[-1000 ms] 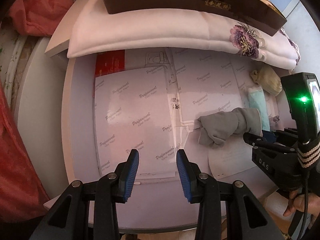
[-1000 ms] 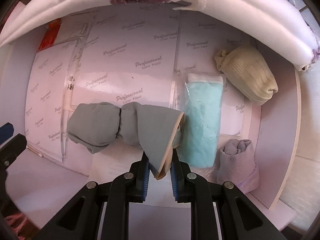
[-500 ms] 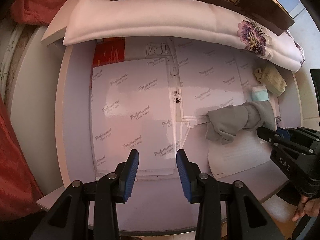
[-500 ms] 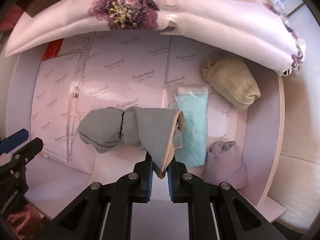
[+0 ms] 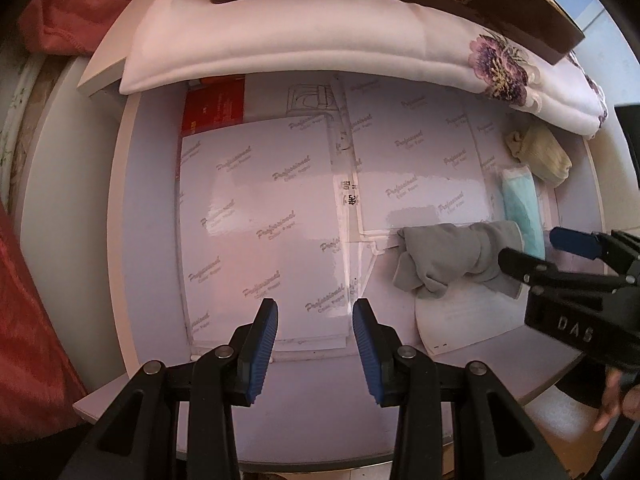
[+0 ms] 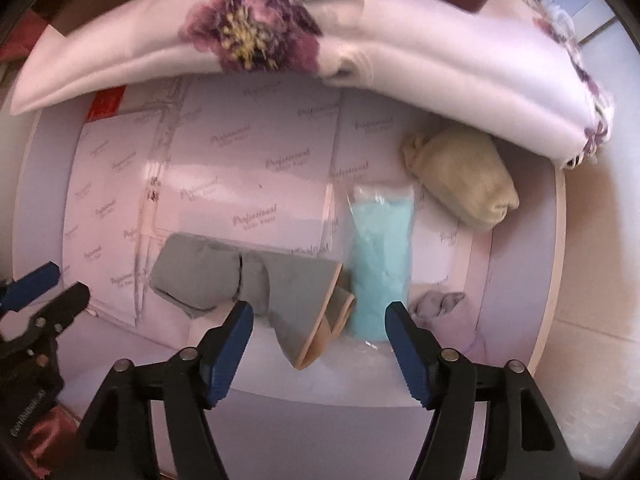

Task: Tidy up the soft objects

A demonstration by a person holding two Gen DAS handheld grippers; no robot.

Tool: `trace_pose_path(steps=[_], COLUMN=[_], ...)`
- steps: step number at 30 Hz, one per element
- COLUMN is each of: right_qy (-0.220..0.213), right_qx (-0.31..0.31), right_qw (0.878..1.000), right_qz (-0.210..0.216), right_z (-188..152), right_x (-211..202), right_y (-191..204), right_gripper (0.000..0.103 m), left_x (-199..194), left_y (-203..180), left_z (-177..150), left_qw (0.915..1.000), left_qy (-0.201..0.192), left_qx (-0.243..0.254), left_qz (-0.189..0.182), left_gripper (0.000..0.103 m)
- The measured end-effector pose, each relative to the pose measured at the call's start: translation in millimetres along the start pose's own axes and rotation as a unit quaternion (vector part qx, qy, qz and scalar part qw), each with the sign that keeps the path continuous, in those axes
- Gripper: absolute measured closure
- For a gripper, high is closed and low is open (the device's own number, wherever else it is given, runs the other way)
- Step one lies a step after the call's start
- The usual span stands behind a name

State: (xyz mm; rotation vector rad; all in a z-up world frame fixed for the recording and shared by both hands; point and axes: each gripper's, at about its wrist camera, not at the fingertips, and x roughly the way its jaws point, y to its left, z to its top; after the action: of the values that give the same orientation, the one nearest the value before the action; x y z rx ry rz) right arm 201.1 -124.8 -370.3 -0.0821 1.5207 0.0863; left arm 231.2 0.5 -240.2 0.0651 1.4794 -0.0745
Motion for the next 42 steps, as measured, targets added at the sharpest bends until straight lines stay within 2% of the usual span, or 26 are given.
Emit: trace_pose_path(steps=[11,17,21,24,28,34,42], right_qy=[-0.004,-0.032,-0.053,-0.067,-0.069,-0.058,-0.058], right_qx=[0.025,0.076,0.095,0.092,0.054,-0.036,-0.1], right_qw=[1.0,0.996,0.992,0.988,0.983,0.969,0.952], right_qz=[-0.019,-0.039,-0.07,-0.109,-0.164,-0.237,-0.284], right_z=[0.3,10.2,14.8,22.7,41.0,55.9,78.3], right_x=[2.4,-8.9,-16.8,-19.4,-17.3,7.4,26.0], right_y=[-18.0,-49.0,-62.7,-66.9,-71.3,-53.0,-32.9], right_gripper=[0.04,0.04,0.04,0.04,0.041,0.042,0.042], left_x=[6.7,5.6,3.2,1.5,2.8,9.4,2.9], left_y=[-9.4,-21.8,-39.2,-50.2,-55.2,-51.5,-38.3], left_z=[0.1,3.1,9.7,13.7,19.4,19.6,14.0], left_qw=[0.9999,0.9994,0.9976,0.9957,0.9948,0.9955,0.9956], left_qy=[0.005,-0.003,-0.018,-0.03,-0.029,-0.024,-0.032], left_qx=[0.009,0.031,0.062,0.083,0.086,0.074,0.059], left_qz=[-0.004,-0.011,-0.025,-0.029,-0.046,-0.054,-0.065], left_gripper=[0.064,0.064,0.064,0.062,0.061,0.061,0.061])
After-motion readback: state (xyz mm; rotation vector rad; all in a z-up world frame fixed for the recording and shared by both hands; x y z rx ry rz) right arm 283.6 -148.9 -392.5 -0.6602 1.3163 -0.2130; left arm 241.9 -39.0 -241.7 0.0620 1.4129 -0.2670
